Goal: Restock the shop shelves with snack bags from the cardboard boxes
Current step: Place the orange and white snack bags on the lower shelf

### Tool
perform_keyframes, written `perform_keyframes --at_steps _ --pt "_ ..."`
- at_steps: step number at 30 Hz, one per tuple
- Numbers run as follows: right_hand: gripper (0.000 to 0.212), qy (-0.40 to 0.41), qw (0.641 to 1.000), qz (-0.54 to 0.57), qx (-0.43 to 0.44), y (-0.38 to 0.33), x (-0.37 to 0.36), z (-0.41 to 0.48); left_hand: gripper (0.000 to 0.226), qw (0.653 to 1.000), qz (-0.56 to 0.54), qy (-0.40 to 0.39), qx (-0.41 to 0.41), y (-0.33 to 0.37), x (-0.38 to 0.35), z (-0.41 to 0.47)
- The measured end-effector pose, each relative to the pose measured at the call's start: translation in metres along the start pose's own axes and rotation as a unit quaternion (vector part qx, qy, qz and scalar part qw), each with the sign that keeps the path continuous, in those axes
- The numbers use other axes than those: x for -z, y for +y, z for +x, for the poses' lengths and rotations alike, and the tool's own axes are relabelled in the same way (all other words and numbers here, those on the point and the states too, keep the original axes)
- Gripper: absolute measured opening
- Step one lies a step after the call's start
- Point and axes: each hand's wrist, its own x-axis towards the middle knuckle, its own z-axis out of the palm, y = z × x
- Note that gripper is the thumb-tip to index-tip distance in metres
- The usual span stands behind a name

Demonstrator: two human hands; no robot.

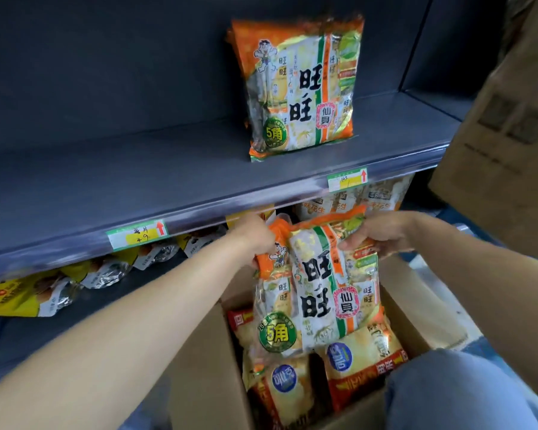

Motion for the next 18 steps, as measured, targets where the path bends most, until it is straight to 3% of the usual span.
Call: perform_keyframes --at_steps 7,14,18 --pt "0.028 0.098 0.982 0.077 0.138 -0.062 0.062 -0.049 0.03 0.981 -0.142 0.065 -0.113 0.088 0.07 -0.016" --pt "0.033 0.222 0.918 0.175 0.278 -0.128 0.089 -0.056 0.052 0.931 -0.251 0.175 -0.197 0.137 0.119 -0.006" --pt "0.029 0.244 0.883 0.221 0.335 -0.154 0.099 -0.045 0.055 0.904 -0.28 0.236 -0.22 0.151 0.131 0.006"
